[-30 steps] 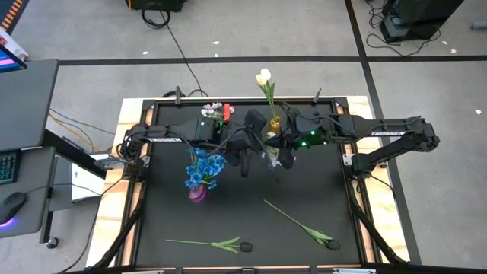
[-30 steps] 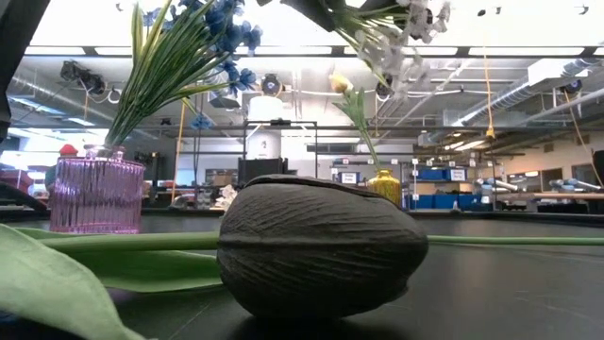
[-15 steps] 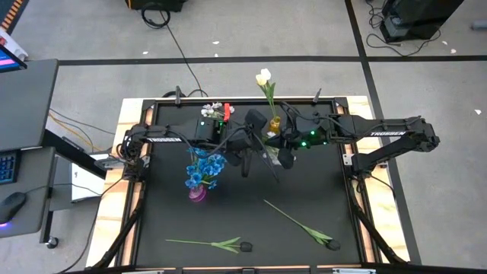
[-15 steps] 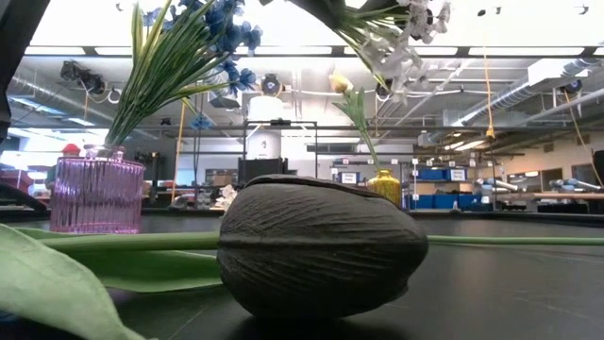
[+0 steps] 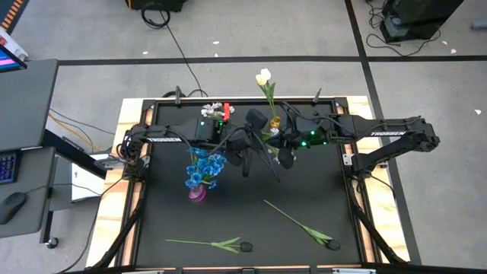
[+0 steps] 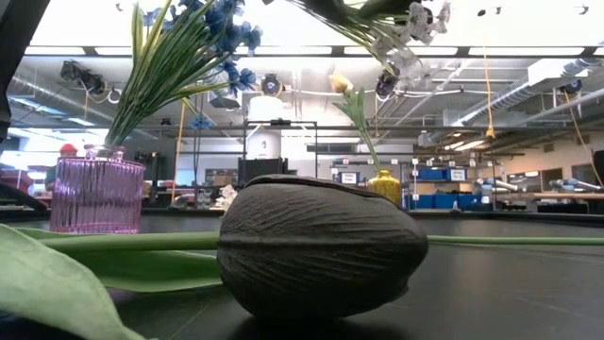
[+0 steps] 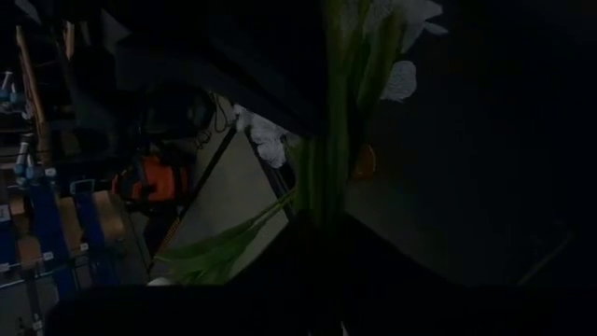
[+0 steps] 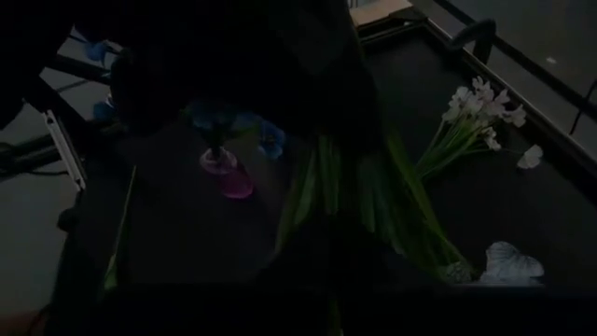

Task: Sort flowers into vase by color
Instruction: Put the bottom white flowers into the yellow vase

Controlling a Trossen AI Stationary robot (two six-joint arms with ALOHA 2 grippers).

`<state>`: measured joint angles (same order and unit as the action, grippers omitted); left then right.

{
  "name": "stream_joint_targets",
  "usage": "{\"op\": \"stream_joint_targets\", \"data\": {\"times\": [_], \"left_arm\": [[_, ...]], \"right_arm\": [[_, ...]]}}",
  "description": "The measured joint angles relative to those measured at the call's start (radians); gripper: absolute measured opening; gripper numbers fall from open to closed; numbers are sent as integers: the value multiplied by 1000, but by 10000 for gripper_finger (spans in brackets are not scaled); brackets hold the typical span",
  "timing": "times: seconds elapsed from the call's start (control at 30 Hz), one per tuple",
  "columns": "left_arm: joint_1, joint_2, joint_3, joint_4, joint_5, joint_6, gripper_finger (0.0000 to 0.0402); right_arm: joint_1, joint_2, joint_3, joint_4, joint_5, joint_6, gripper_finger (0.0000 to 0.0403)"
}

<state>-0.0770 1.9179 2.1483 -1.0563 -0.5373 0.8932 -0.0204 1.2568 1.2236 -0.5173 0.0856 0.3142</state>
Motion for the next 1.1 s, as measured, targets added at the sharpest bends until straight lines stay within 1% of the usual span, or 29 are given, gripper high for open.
{"op": "stream_joint_targets", "data": {"times": [0.1, 0.27, 0.43, 0.53, 0.7, 0.8, 0.9, 1.1], "left_arm": [[1, 0, 0, -1, 0, -12, 34], [2, 0, 0, -30, 0, -27, 31], [9, 0, 0, -70, 0, -64, 30], [24, 0, 0, -77, 0, -123, 30], [55, 0, 0, -52, 11, -211, 30], [78, 0, 0, -11, 80, -278, 30], [104, 0, 0, 46, 175, -353, 30], [160, -1, 0, 192, 406, -496, 29]], "right_arm": [[0, 0, 0, 1, 3, -44, 32], [0, -10, 0, 1, 3, -105, 93], [-2, -66, 0, 4, 11, -139, 144], [-2, -116, 0, 5, 36, -163, 160], [12, -196, 0, -1, 98, -187, 163], [20, -237, 0, -18, 141, -195, 162], [26, -274, 0, -48, 191, -205, 162], [34, -338, 0, -206, 302, -181, 162]]}}
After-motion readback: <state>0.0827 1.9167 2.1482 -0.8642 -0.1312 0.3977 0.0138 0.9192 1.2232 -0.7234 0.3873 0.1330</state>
